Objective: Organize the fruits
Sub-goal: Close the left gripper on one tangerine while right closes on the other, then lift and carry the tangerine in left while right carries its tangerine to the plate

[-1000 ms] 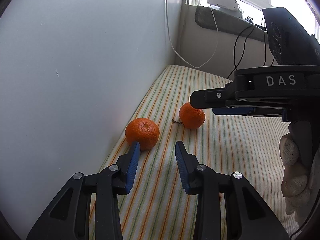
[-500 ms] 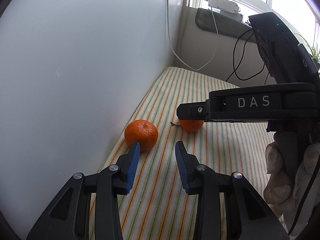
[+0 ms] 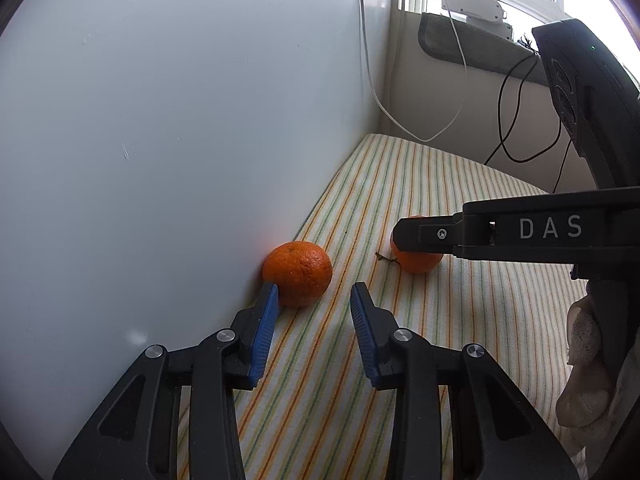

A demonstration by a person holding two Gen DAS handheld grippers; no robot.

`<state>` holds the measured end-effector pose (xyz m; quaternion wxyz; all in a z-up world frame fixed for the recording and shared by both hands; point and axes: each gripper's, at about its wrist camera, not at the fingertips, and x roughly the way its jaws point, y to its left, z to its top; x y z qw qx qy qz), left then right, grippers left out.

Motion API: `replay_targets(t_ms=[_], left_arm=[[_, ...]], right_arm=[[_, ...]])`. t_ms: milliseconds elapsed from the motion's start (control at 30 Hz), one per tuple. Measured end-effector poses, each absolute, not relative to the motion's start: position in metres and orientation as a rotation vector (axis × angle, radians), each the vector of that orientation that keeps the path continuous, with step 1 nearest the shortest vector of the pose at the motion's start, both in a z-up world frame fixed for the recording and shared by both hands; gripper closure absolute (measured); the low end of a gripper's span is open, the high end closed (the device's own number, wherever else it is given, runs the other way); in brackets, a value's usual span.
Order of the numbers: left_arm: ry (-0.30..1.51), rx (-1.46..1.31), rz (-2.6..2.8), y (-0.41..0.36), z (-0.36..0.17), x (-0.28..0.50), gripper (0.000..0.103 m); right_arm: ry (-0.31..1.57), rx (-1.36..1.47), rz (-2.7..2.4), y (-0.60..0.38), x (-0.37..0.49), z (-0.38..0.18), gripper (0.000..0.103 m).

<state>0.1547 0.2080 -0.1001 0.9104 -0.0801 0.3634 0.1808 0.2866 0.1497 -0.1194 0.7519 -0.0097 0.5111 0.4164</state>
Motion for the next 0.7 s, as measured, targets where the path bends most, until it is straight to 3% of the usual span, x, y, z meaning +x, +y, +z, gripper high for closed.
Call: replay_targets(t_ms=[33,100,133,467,633,700], left_arm=[[0.747,-0.161,0.378,0.208,-0.1,0.156,0.07],[0.734,-0.154,0.395,0.208,-0.098,0.159,0.086],[0.728,-0.154,0.4,0.209,-0.097,0.159,0.09],[0.72,-0.144,0.362,0.207,-0.093,0.155,0.089],[0.715,-0.142,0.367,0.204,-0.093,0.15,0.082],[0.717,-0.136,0.375,0.202,-0.093,0.15,0.074]], right_arm=[[1.115,-0.024,0.91,0.15,0.282,-0.117,0.062],[1.111,-0.03,0.909,0.151,0.281,-0.117,0.062],[1.11,-0.031,0.908,0.153,0.279,-0.117,0.063],[1.111,-0.008,0.916,0.144,0.281,-0.112,0.063],[1.113,0.008,0.924,0.137,0.284,-0.111,0.063],[1.114,0.015,0.927,0.135,0.285,-0.111,0.063]])
